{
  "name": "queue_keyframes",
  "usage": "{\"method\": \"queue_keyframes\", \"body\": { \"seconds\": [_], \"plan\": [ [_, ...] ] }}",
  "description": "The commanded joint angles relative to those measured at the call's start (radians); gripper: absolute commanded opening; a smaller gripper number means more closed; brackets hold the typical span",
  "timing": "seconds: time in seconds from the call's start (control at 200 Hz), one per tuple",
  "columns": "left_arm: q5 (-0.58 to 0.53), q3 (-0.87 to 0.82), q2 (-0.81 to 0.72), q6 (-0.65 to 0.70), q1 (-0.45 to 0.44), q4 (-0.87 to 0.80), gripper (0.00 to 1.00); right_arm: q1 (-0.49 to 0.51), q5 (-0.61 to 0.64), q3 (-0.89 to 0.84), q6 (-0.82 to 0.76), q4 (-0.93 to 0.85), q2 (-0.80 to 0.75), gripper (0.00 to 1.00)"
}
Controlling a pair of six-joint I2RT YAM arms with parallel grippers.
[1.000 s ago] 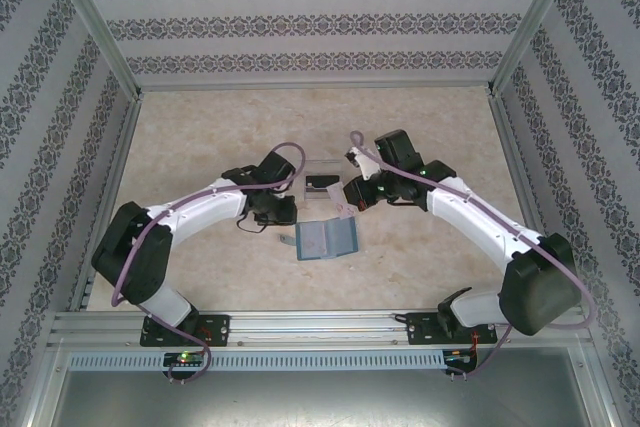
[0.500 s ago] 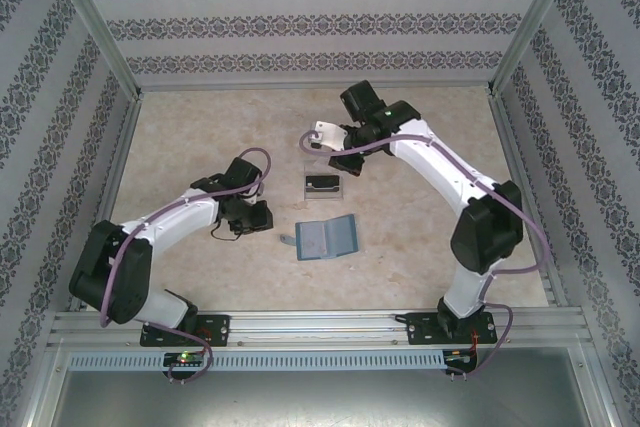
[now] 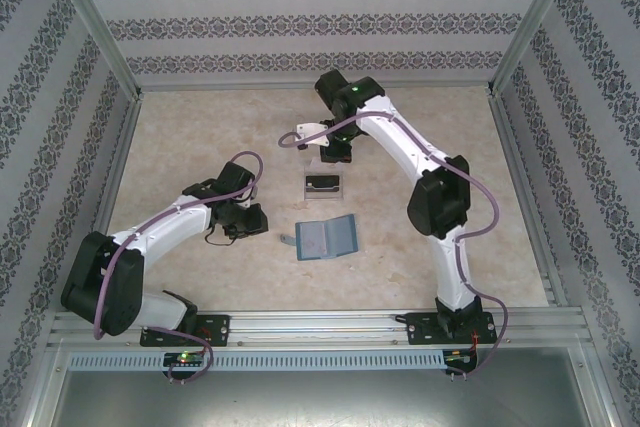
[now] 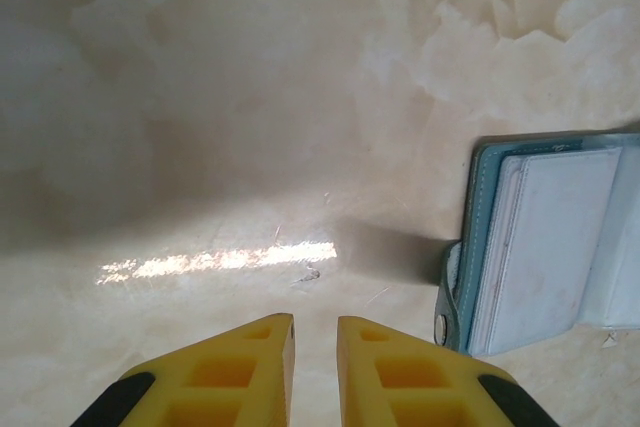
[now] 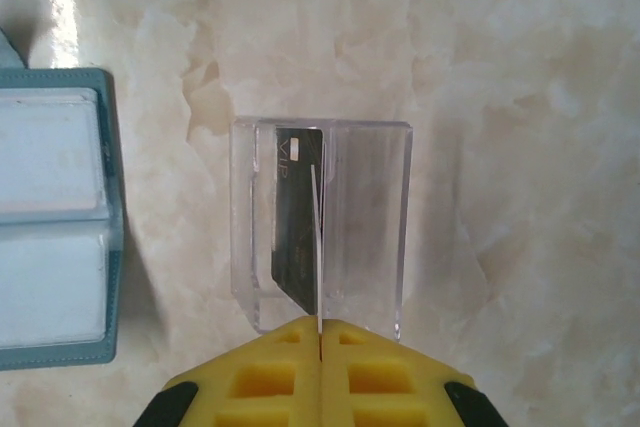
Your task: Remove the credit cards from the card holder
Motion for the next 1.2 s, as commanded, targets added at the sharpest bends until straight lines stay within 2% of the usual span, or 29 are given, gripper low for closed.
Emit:
{"method": "queue_keyframes", "body": {
  "seconds": [0.0,0.275,1.164,1.194],
  "plan": [
    [0.008,-0.006,-0.008,-0.007,0.013,-0.002,0.19,0.009,0.022,0.068,-0.034,-0.071,0.055,0.0],
    [0.011,0.008,0.013,-0.004,0.014,-0.005,0.19,0.011,0.042,0.21,-0.008,-0.101,0.175,0.0],
    [0.011,0.019,0.024,0.007,0.014,-0.014,0.19,0.04,0.039,0.282,0.064,-0.179,0.304,0.0],
    [0.012,0.019,0.024,0.009,0.014,-0.014,0.19,0.04,0.044,0.284,0.067,-0.177,0.305,0.04]
  ]
}}
